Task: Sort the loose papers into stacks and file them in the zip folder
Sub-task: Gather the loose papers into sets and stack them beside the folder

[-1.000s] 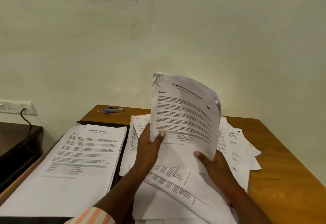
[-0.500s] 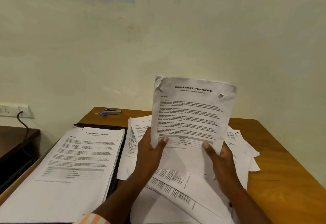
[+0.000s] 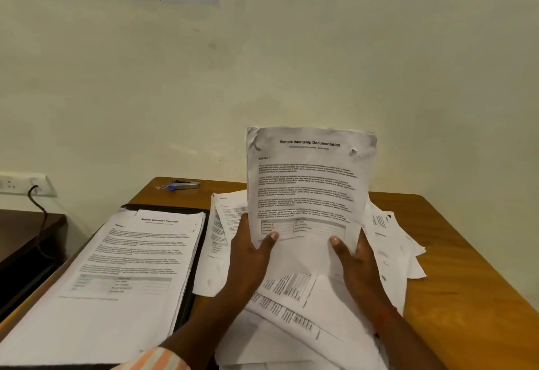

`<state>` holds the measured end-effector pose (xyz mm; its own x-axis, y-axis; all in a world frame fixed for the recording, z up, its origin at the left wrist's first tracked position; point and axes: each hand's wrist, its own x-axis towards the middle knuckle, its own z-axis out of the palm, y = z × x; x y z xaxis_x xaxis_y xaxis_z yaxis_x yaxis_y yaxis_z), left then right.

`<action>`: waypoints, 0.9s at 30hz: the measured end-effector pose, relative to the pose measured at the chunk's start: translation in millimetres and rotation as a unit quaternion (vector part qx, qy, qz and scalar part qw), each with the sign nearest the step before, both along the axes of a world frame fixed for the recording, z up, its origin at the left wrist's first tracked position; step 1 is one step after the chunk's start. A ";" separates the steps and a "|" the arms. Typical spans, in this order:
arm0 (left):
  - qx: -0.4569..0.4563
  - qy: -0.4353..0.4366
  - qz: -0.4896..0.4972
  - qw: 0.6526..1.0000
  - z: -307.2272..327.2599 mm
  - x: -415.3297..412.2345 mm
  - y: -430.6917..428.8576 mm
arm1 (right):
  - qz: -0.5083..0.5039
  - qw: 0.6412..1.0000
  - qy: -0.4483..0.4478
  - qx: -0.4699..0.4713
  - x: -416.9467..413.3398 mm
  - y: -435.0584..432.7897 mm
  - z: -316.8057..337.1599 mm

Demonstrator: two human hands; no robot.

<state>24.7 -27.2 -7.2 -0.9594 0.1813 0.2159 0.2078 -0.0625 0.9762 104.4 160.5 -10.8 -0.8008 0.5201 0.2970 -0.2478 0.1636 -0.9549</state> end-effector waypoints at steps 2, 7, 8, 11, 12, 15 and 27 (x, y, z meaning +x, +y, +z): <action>-0.004 0.003 0.004 1.000 -0.2 2.1 -0.1 | 0.001 1.000 -0.010 0.009 0.5 2.2 4.0; -0.032 -0.030 -0.044 0.998 23.2 2.4 -13.6 | 0.023 0.999 -0.025 0.026 5.7 16.4 20.5; -0.035 -0.043 -0.059 0.997 33.4 1.9 -18.0 | 0.036 0.998 -0.033 0.025 8.2 18.5 20.7; -0.027 -0.067 -0.039 0.997 68.9 -12.1 -26.6 | 0.071 0.995 -0.064 0.032 12.4 19.5 18.3; -0.035 -0.073 -0.020 0.997 79.3 -21.6 -27.6 | 0.079 0.994 -0.076 0.030 12.4 18.5 15.7; -0.025 -0.087 0.022 0.996 102.4 -51.0 -30.5 | 0.113 0.989 -0.092 0.018 13.4 7.5 12.2; 0.027 -0.099 0.073 0.992 103.8 -68.2 -40.6 | 0.181 0.980 -0.074 -0.025 11.8 -11.7 7.2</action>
